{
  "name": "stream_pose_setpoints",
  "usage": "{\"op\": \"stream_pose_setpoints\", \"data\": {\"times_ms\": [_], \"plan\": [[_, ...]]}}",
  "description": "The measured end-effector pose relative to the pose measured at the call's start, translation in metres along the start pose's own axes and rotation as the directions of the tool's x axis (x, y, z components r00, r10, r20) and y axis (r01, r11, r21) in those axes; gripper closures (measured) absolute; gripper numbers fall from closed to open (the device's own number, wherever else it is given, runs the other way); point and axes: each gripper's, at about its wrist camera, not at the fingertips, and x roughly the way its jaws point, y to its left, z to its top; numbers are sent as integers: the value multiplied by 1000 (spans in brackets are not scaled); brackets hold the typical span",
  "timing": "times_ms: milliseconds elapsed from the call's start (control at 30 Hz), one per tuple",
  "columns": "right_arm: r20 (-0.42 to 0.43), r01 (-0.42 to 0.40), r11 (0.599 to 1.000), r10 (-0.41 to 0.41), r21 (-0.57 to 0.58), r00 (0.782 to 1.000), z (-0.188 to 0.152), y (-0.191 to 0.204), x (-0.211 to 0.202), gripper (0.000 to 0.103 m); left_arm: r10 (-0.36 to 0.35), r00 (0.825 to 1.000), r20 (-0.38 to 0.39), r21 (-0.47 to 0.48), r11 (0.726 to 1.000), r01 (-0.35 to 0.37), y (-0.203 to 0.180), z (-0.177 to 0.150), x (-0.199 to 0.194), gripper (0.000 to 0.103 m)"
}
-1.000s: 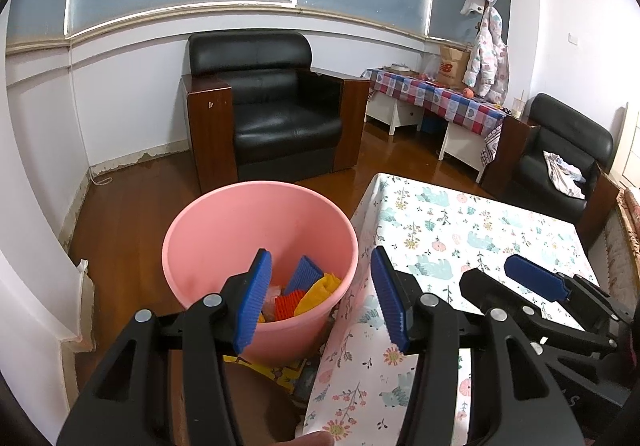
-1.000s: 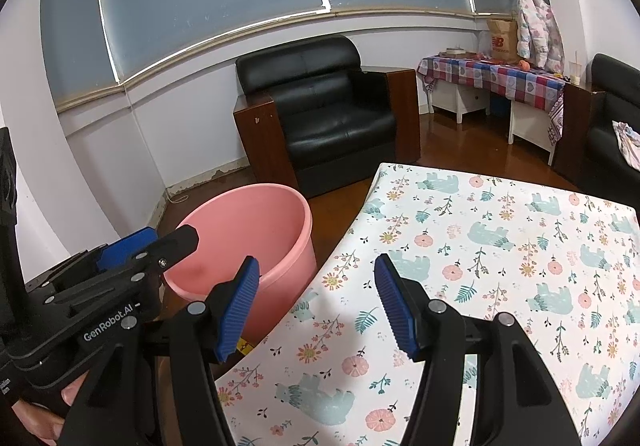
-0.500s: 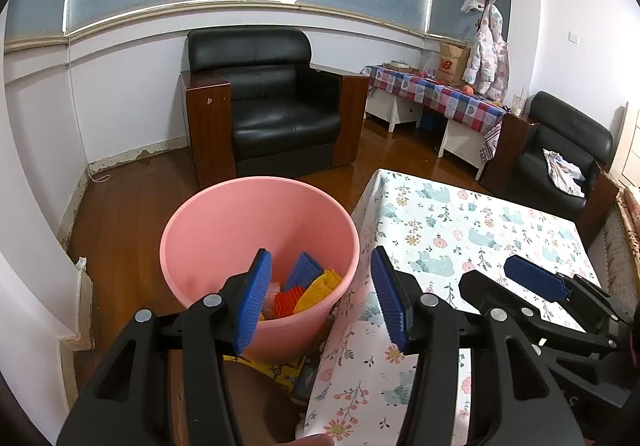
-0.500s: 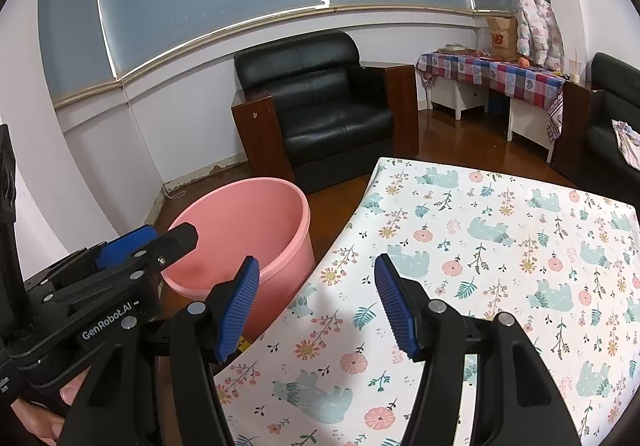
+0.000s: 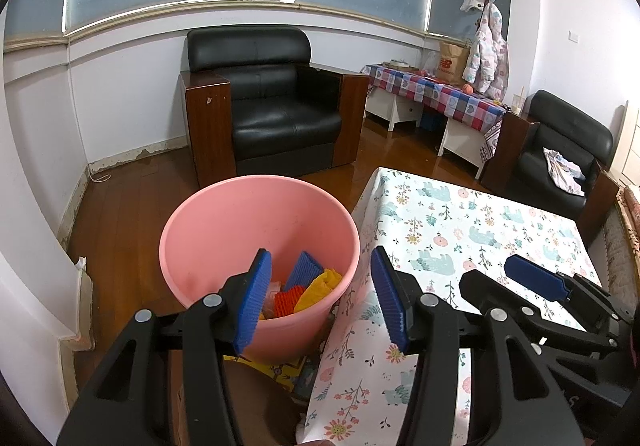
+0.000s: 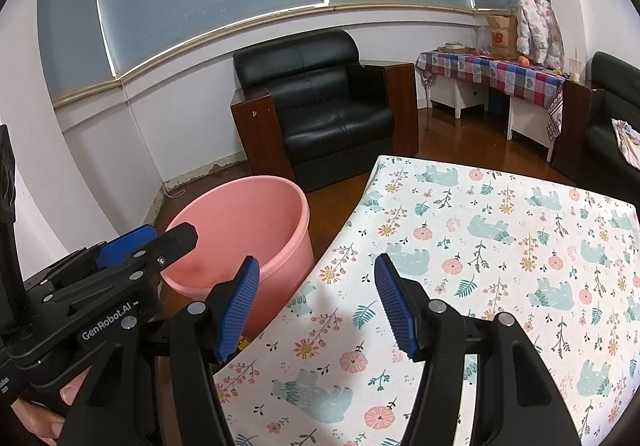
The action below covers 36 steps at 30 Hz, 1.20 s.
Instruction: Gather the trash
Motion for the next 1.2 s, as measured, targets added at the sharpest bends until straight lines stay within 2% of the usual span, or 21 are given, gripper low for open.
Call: {"op": "stream_pose_setpoints", "data": {"times_ms": [1200], "plan": [[-3,0,1000,0,1,1000,-2,-1,1,44,2,1000,-2,4,1000,-2,-2,-1,1,51]]}}
